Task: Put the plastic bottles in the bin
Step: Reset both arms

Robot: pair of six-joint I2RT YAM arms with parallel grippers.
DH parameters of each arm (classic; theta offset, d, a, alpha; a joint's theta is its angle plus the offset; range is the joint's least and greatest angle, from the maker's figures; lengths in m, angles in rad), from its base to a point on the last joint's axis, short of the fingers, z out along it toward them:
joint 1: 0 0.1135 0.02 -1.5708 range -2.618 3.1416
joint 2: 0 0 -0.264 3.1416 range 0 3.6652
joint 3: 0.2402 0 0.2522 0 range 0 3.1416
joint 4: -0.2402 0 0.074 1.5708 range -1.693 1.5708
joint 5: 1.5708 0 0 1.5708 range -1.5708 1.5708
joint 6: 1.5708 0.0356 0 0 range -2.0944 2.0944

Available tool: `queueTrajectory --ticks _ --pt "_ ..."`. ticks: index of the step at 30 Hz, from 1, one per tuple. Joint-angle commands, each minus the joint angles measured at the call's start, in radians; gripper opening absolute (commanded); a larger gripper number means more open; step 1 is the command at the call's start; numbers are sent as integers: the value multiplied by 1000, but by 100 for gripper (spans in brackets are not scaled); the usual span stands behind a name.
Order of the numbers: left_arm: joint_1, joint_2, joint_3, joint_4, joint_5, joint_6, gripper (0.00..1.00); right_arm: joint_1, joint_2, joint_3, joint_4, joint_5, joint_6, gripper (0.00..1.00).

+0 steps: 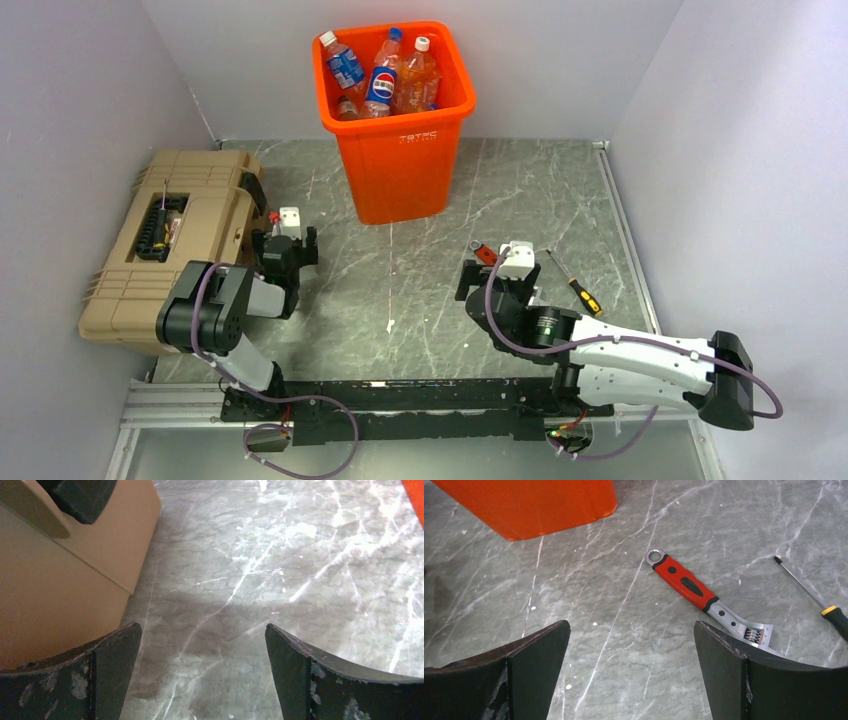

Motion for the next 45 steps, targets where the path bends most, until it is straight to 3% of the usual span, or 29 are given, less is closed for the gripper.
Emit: queueTrajectory --ticks 1,5,11,17,20,23,28,32,37,40,45 --pt "43 7 -68 212 130 22 100 2 54 42 61 83 -24 100" --pt "61 19 -47 197 145 12 99 1 67 39 47 140 37 100" --pt "68 24 -38 191 147 8 99 -31 16 -78 405 151 -232 100" --pt "81 21 -12 133 151 -9 99 -158 38 66 335 113 -256 100" --pt "100 20 -13 133 269 19 99 -230 42 68 461 61 -373 100" --pt "113 13 -9 107 334 25 99 -336 95 77 553 -25 -445 100" --pt "113 14 -13 123 332 23 99 -455 256 167 541 -85 -384 100" --pt "113 15 -15 124 329 23 99 -577 374 194 641 -81 -373 100" --pt "113 17 -12 122 318 17 99 -749 438 83 898 -19 -603 100" --pt "113 18 -6 114 290 5 99 -823 459 -16 1001 51 -642 100" --pt "113 18 -8 115 289 4 99 -897 497 -140 1061 -63 -666 100"
